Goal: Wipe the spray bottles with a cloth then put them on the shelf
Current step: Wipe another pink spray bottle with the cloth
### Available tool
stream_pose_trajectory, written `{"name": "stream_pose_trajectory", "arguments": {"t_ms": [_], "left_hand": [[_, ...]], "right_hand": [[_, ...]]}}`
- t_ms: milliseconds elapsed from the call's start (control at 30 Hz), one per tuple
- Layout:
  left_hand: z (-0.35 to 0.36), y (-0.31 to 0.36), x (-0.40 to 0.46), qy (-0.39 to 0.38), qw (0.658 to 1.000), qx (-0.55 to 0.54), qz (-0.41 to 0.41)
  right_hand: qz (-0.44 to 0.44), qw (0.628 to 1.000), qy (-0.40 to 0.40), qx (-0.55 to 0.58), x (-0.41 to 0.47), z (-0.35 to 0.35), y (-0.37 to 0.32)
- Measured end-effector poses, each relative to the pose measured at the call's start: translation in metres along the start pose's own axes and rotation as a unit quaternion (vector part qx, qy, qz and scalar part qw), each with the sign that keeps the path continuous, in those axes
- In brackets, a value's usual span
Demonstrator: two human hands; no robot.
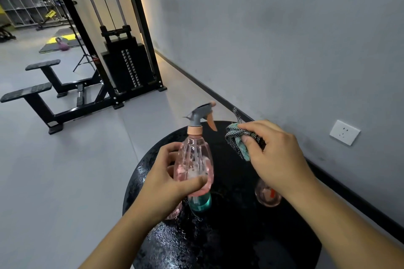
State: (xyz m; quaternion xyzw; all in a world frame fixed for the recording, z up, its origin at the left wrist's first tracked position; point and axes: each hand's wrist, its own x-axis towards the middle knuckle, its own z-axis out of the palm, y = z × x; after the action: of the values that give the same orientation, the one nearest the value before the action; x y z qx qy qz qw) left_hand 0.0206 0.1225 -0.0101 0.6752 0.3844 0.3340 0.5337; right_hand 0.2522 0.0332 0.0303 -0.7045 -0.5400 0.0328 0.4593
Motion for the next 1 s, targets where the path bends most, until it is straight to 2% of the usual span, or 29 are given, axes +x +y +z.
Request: {"name": "stream_pose_trajectory", "arguments": {"t_ms": [233,367,567,733,900,1000], "left_hand": [[-0.013,-0.007,0.002,0.095,0.979,0.16,0.08],[-0.019,-0.004,0.0,0.123,0.971,0.181,0.096],[-0.018,-0.01,0.0,0.087,0.96,0.236,0.121],[-0.013,-0.012,0.001,0.061,0.956,0.251,0.141],[-0.01,-0.015,0.002,0.027,0.945,0.291,0.145],[-0.01,-0.016,0.002,0.028,0.943,0.297,0.147]], "right_hand": [[0.035,0.999,0.017,0.022,0.002,-0.006,0.001],[0.038,0.998,0.027,0.041,0.001,-0.008,-0.003],[0.021,0.997,0.032,0.065,-0.001,-0.008,-0.01],[-0.032,0.994,0.068,0.076,-0.004,-0.009,-0.02],[-0.1,0.994,0.042,0.011,-0.008,-0.002,-0.02],[-0.157,0.987,-0.004,-0.017,-0.014,0.004,-0.026]]}}
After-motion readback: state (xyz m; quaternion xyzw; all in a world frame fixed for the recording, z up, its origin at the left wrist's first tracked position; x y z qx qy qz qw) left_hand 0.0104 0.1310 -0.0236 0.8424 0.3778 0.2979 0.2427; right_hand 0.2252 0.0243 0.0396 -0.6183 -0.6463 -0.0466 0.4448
